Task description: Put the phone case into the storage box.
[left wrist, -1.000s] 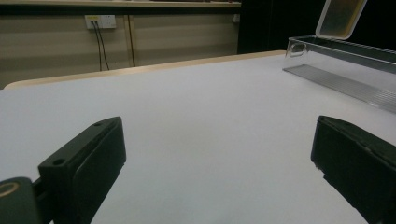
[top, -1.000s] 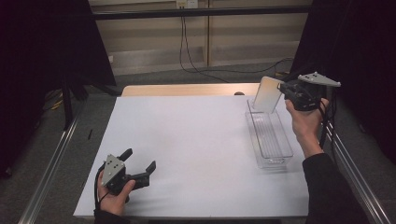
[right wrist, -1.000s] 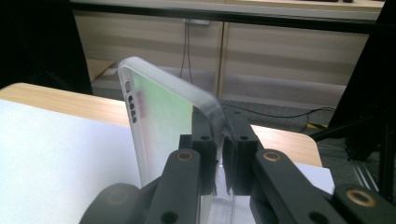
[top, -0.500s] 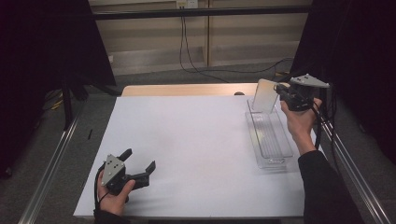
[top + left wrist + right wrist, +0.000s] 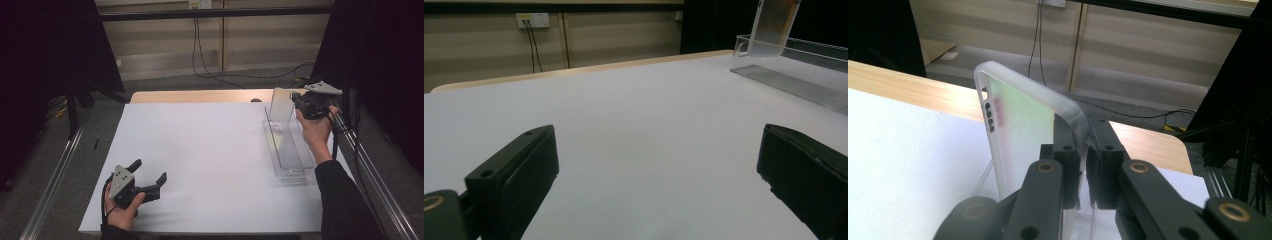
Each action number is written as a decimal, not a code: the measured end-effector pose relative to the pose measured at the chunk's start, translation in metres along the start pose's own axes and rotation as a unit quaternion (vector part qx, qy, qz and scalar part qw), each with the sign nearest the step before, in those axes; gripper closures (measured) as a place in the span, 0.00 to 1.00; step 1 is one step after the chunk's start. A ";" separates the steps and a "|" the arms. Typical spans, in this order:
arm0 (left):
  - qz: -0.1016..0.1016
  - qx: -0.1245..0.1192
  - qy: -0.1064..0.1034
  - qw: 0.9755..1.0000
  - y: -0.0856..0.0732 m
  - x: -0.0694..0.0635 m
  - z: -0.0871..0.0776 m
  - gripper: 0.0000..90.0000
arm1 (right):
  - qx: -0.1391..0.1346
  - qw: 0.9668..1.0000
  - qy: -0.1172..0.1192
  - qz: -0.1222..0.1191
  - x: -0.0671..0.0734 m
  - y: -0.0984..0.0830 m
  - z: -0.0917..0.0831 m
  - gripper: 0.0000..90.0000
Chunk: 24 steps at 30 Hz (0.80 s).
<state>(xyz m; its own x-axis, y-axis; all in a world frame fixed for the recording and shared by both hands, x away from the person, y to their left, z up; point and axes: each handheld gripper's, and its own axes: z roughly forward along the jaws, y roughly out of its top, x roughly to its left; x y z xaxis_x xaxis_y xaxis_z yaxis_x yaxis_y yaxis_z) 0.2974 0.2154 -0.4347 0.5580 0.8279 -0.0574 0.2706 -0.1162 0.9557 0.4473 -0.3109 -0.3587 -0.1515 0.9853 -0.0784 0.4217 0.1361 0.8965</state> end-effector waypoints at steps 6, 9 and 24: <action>0.000 0.000 -0.001 1.000 0.000 0.000 0.001 0.04 | 0.003 1.000 -0.001 -0.003 0.004 -0.002 0.008 0.94; -0.004 -0.001 0.000 1.000 0.000 0.001 0.001 0.04 | 0.006 1.000 -0.004 -0.007 0.006 -0.003 0.011 0.94; -0.007 -0.002 -0.008 1.000 0.000 -0.001 0.002 0.04 | 0.023 1.000 -0.017 -0.012 0.007 -0.012 0.024 0.94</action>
<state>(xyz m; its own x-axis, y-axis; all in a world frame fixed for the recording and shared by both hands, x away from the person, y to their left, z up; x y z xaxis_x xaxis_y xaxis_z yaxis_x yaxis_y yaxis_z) 0.2987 0.2133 -0.4351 0.5661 0.8209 -0.0753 0.2749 -0.1018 0.9561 0.4626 -0.3036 -0.3800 -0.1327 0.9845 -0.1151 0.4594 0.1640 0.8729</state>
